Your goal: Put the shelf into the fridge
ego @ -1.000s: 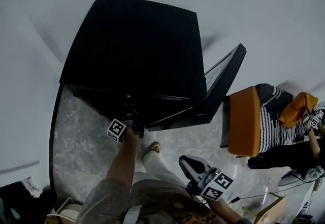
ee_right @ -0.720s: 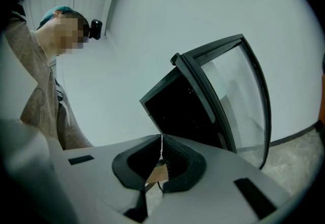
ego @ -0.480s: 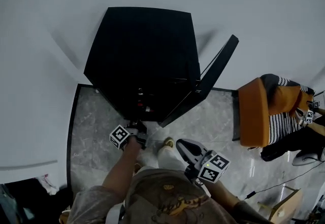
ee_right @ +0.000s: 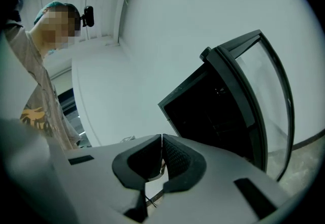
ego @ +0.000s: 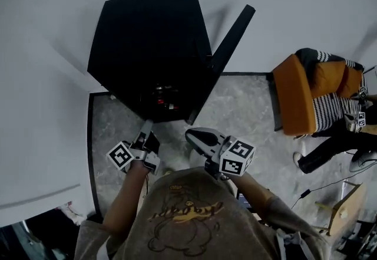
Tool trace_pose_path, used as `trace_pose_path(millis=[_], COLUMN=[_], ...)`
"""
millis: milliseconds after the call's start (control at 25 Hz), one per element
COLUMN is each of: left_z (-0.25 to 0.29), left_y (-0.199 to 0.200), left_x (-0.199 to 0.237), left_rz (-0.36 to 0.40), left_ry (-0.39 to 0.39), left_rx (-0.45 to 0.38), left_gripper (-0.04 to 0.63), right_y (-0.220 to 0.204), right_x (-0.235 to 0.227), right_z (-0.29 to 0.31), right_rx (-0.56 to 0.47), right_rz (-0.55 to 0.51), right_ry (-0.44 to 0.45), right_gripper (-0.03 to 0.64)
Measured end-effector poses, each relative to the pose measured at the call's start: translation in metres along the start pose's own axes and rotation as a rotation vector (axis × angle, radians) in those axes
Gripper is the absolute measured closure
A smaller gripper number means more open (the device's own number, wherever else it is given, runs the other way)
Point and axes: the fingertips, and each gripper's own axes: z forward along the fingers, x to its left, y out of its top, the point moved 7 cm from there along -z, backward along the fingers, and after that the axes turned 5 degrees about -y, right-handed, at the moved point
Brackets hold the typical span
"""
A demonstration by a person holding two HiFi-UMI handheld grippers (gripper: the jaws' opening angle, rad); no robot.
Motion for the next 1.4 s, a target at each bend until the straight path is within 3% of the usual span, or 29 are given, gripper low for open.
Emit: trace_pose_path(millis=[160,440,640,920,1400], left_z=[-0.012,-0.027,-0.044,-0.06,-0.076], left_y=[0.0,-0.014,-0.023,-0.022,-0.015], left_x=[-0.039,-0.116,-0.136,-0.129,-0.117], left_rz=[0.125,0.613,0.825,0.924,0.913], left_ry=[-0.014,-0.162,-0.229,-0.223,-0.186], left_rx=[0.08,0.362,0.421,0.488,0.533], left_gripper=[0.591,0.591,0.591,0.591,0.591], right_y=[0.005,0.012,0.016,0.009,-0.003], right_x=[0.011,0.032,0.045,0.059,0.074], right_z=[0.005,0.004,0.004,0.012,0.027], right_rx=[0.013,0.055,0.106,0.132,0.147], right_rz=[-0.028,-0.093,-0.144,-0.164,-0.166], right_ry=[0.043,0.109,0.201,0.232,0.248], right_gripper=[0.595,0.595,0.594,0.594,0.594])
